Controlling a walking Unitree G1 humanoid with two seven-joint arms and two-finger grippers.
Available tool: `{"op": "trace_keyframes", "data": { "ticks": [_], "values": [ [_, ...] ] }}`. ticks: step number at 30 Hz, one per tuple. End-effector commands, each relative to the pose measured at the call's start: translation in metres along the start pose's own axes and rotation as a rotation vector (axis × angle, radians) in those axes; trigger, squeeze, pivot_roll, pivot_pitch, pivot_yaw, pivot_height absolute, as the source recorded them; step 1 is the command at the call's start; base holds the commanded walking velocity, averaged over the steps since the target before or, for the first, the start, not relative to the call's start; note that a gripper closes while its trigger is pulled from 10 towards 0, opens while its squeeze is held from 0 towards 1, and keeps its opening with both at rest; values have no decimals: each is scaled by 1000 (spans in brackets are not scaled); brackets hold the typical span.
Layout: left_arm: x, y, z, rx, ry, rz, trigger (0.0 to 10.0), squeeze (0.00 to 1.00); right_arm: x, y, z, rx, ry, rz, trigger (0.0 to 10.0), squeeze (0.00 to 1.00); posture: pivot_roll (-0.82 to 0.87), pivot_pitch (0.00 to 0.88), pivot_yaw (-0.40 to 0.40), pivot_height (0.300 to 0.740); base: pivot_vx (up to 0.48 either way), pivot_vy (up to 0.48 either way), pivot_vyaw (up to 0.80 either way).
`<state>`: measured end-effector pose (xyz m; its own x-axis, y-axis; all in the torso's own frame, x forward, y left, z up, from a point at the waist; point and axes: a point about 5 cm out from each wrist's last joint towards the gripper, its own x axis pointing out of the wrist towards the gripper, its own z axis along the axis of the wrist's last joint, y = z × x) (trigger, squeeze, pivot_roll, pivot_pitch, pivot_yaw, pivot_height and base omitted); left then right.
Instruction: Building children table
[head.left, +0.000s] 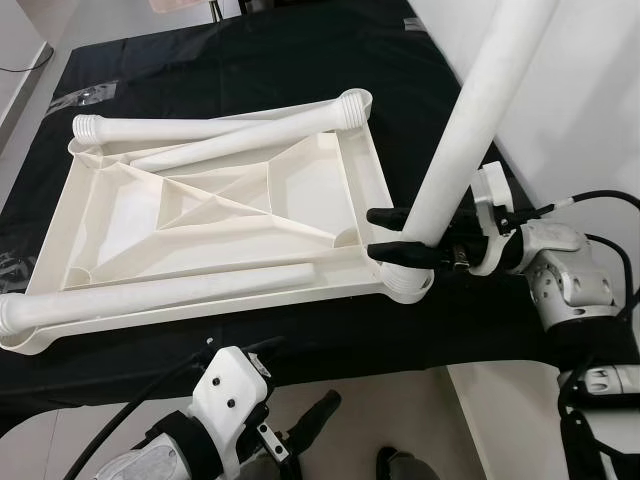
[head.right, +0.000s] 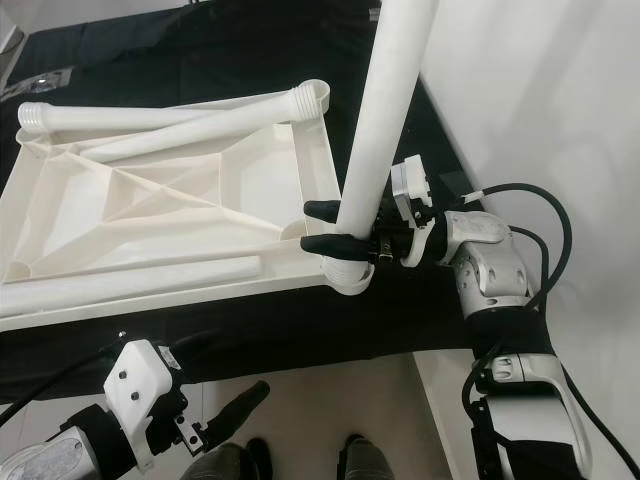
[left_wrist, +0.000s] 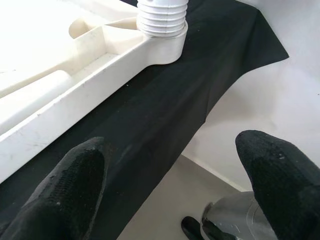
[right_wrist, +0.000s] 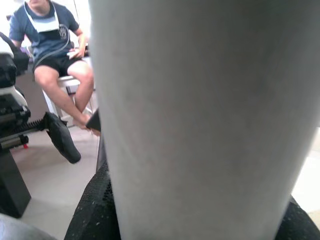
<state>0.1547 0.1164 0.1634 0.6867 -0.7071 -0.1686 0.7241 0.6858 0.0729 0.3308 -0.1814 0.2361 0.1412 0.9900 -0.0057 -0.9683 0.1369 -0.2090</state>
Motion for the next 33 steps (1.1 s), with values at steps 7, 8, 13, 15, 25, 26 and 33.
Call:
{"op": "trace_keyframes", "data": {
  "ticks": [7, 8, 13, 15, 25, 26, 33],
  "values": [
    [-3, -7, -3, -11, 25, -27, 10000, 0, -7, -1, -31, 78, 155, -11, 10000, 0, 39, 297, 81, 740, 0, 0, 0],
    [-3, -7, -3, -11, 25, -27, 10000, 0, -10, -2, -32, 76, 167, -20, 10000, 0, 39, 297, 81, 740, 0, 0, 0],
    [-3, -6, -3, -10, 25, -23, 10000, 0, -16, -5, -34, 71, 185, -58, 10000, 0, 38, 300, 82, 740, 0, 0, 0],
    [-3, -6, -3, -10, 25, -23, 10000, 0, -17, -5, -34, 71, 184, -57, 10000, 0, 36, 302, 83, 740, 0, 0, 0],
    [-2, -3, -3, -10, 23, -21, 10000, 0, -13, 5, -45, 53, 277, 61, 10000, 0, 33, 306, 83, 740, 0, 0, 0],
    [-2, -2, -3, -10, 23, -20, 10000, 0, -11, 9, -50, 54, 309, 103, 10000, 0, 33, 306, 83, 740, 0, 0, 0],
    [-1, -2, -2, -9, 21, -16, 10000, 0, 4, 15, -64, 51, 313, 101, 10000, 0, 34, 309, 81, 740, 0, 0, 0]
  ]
}}
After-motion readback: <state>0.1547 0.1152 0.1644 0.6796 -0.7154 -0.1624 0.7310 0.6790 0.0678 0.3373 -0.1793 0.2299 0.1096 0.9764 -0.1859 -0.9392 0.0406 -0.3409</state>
